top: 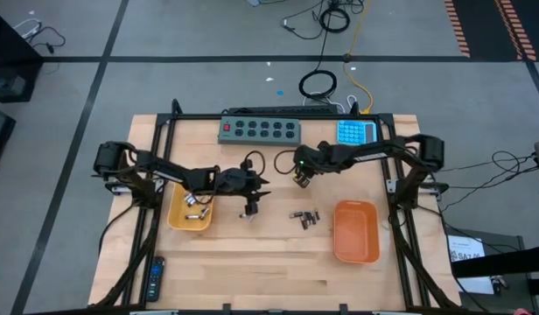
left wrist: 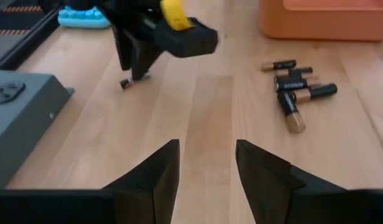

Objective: Sort batteries
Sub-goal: Put the silver battery into the yellow bin

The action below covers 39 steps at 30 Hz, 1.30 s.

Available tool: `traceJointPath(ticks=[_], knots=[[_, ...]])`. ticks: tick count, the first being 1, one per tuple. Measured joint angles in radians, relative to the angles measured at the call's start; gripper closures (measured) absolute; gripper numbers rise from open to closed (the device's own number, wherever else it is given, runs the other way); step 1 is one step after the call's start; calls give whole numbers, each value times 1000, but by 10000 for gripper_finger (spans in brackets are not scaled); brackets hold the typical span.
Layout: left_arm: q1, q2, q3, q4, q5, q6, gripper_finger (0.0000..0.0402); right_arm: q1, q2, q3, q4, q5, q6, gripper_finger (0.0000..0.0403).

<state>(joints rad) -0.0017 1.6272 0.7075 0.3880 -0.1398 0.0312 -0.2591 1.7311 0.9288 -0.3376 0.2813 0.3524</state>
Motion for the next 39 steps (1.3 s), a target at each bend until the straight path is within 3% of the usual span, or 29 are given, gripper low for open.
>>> traceJointPath(ticks=[5, 14, 23, 28, 32, 37, 39], knots=[[-8, 0, -65, 71, -1, -26, 235, -14, 69, 58, -43, -4, -16, 303], [-8, -1, -111, 99, 13, -27, 235, -52, 100, 81, -48, -141, 2, 307], [-9, -1, -111, 78, 80, -27, 235, -55, 100, 81, -59, -150, -45, 389], [-9, -1, -111, 76, 78, -28, 235, -40, 100, 77, -8, -148, -61, 396], [-25, -1, -117, 77, -31, -45, 235, -3, 90, 75, 87, -161, -67, 400], [-69, -1, -141, 132, -261, 40, 235, 56, 53, 75, 201, -158, -61, 401], [-73, -1, -141, 133, -284, 60, 235, 91, 47, 68, 262, -152, -55, 401]])
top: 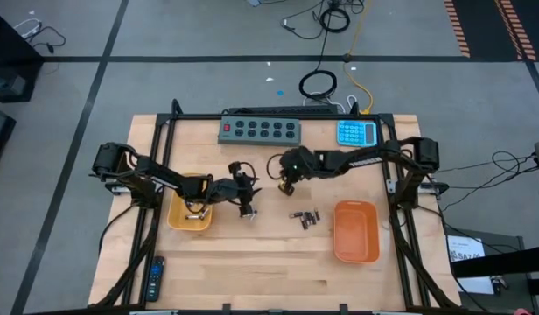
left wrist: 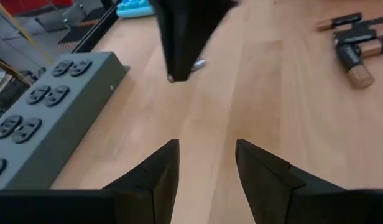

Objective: Sort batteries
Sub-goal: Put the silver battery into the yellow bin

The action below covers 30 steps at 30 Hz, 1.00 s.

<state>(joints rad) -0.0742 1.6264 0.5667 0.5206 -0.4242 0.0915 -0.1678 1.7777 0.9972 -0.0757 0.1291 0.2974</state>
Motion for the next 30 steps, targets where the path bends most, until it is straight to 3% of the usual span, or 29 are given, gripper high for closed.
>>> traceJointPath(ticks=[3, 9, 12, 19, 30], knots=[[1, 0, 1, 4, 17, -53, 235, 66, -19, -41, 168, -2, 1, 401], [2, 0, 2, 95, 162, -155, 235, 193, -46, -192, 619, 40, 4, 402], [3, 0, 2, 203, 227, -157, 235, 231, -46, -246, 760, 135, -10, 402], [3, 0, 2, 301, 248, -165, 235, 281, -46, -276, 899, 259, -89, 403], [3, 0, 2, 357, 255, -207, 246, 305, -48, -276, 956, 262, -104, 403]])
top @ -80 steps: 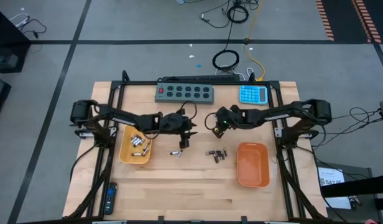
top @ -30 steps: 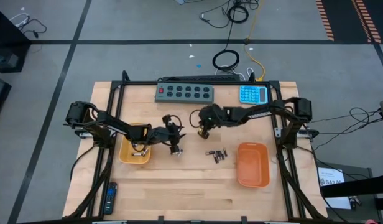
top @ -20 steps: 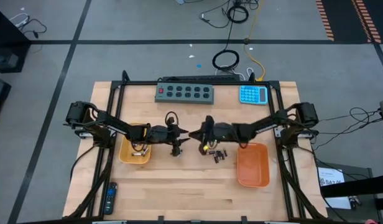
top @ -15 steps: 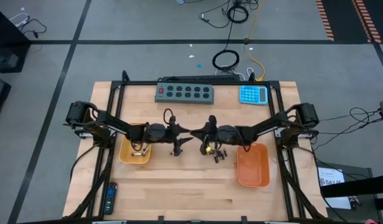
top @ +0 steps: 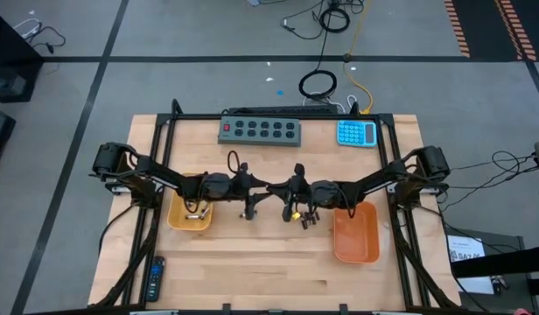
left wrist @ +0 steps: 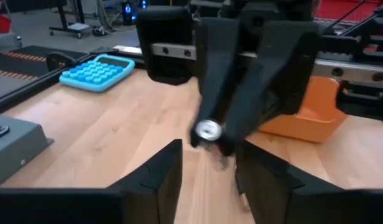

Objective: Sort batteries
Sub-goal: Put the silver battery into the yellow bin

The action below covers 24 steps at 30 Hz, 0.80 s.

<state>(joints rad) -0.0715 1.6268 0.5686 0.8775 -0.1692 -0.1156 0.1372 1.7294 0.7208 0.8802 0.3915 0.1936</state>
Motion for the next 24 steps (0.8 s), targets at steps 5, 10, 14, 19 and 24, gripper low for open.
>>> traceJointPath(ticks=[5, 10, 14, 19, 24], knots=[[2, 0, 0, 29, -4, 20, 335, 16, 0, 0, 21, 17, -2, 402], [10, 0, -1, 23, 14, 16, 374, 27, -1, -1, 15, 22, 2, 396], [10, 0, -1, 19, 17, 17, 374, 27, -1, -1, 11, 10, 42, 369], [10, 0, -1, 18, 17, 20, 374, 27, -1, 0, 11, -30, 86, 295], [11, 0, -1, 16, 16, 10, 374, 27, -1, 2, -2, -33, 94, 247]])
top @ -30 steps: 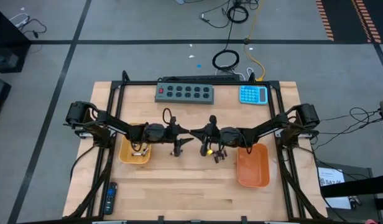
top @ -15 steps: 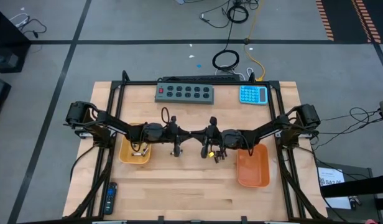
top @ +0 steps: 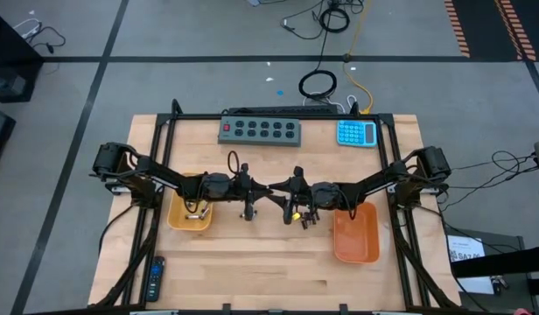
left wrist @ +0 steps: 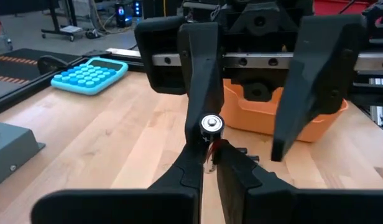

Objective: Sort batteries
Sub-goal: Put the silver battery into the yellow bin

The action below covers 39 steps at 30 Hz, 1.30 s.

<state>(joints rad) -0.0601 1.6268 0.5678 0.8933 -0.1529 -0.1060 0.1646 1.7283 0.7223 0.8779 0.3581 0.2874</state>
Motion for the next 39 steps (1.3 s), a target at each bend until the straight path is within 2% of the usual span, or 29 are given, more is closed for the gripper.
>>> traceJointPath(ticks=[4, 9, 11, 15, 19, 24, 30, 34, 39], knots=[[1, -11, 1, -39, 4, -14, 374, 1, -3, 0, -30, 3, -4, 246], [-5, -110, 0, -186, -10, -17, 375, 5, -27, -1, -120, 23, -25, 256], [-21, -169, -4, -265, -10, -20, 375, 5, -36, -1, -153, 46, -28, 257], [-71, -325, -8, -528, -38, -80, 375, 6, -39, -1, -250, 57, 10, 257], [-157, -475, -8, -813, -87, -234, 375, 43, -39, -2, -344, 133, 65, 257], [-251, -626, -8, -1150, -136, -530, 369, 90, -39, -2, -371, 239, 47, 257], [-310, -682, -10, -1520, -201, -835, 365, 84, -39, -2, -365, 244, -1, 257], [-315, -677, -10, -1627, -213, -936, 363, 77, -39, -2, -374, 244, -15, 257], [-315, -677, -11, -1621, -227, -932, 353, 78, -39, -2, -388, 244, -15, 257]])
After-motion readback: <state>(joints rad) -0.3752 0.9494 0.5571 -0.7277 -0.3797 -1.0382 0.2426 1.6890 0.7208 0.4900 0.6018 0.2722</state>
